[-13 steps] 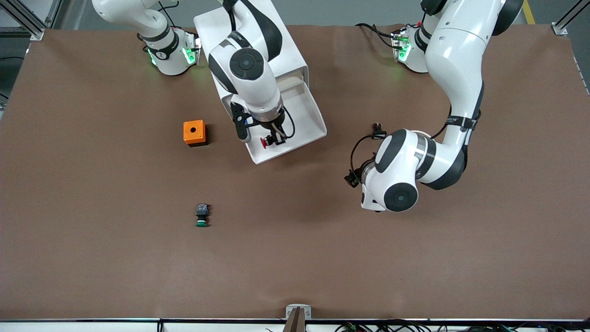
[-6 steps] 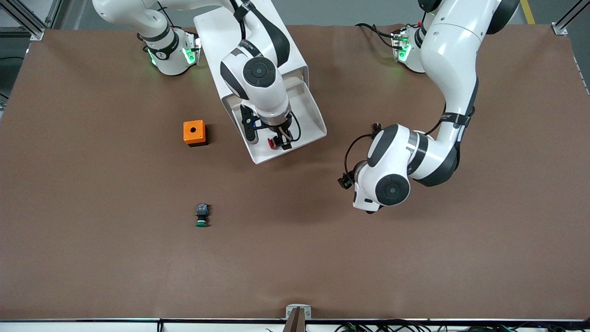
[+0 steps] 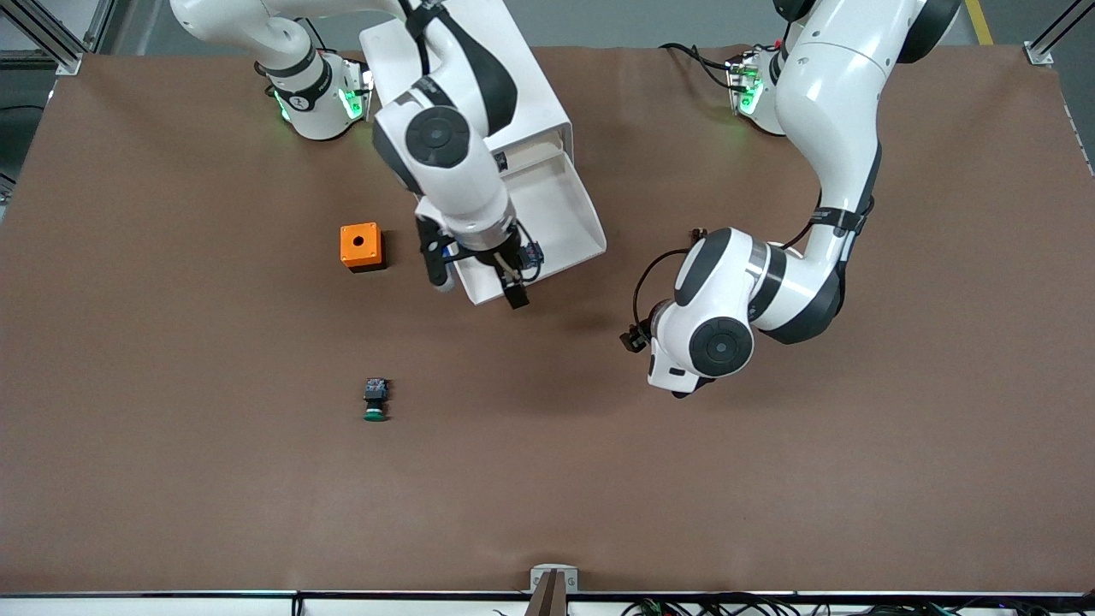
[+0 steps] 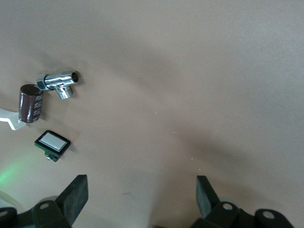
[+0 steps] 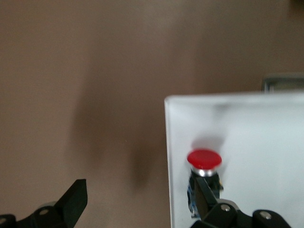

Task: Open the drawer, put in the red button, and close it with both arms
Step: 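Withdraw the right gripper while the left gripper moves to the drawer front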

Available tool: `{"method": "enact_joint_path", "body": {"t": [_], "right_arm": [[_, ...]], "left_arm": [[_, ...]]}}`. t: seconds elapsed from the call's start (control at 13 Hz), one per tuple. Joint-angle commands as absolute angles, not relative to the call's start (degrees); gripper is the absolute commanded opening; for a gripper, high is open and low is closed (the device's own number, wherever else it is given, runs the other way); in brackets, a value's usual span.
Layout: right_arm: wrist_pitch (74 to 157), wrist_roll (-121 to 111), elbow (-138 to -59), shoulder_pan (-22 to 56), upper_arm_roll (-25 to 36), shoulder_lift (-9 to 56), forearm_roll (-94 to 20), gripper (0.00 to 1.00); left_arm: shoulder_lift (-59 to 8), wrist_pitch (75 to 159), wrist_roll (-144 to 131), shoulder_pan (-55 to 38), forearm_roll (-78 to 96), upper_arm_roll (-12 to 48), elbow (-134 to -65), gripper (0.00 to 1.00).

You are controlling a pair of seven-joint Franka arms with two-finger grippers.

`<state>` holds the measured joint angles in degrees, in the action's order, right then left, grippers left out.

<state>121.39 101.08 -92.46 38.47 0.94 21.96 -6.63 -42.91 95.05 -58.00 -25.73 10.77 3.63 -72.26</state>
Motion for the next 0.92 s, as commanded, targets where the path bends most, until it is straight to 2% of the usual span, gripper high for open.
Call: {"method": "enact_joint_path", "body": {"t": [0.0,0.31,0.62,0.85], "right_arm": [[115.9,84.3,-90.1,32.4,0.3,19.5,-6.2,1.00],[112.1,65.6,-90.1,21.2,0.2,16.4,-6.6,1.00],[110.3,56.6,-90.5,12.4,0.3,13.8,-6.8,1.00],[107.5,36.5,-90.7,5.0,0.2,12.0,-6.5,1.00]], "left_arm": [[-42.5,98.2,-57.6,-26.9,9.8,3.7,-72.9,1.00],[-42.8,101.9,-57.2,-29.6,9.7,3.6,-72.9,1.00],[-43.2,104.4,-57.2,-34.3,9.5,3.5,-72.9,1.00],[-43.3,104.4,-57.3,-35.7,9.7,3.6,-72.9,1.00]]}}
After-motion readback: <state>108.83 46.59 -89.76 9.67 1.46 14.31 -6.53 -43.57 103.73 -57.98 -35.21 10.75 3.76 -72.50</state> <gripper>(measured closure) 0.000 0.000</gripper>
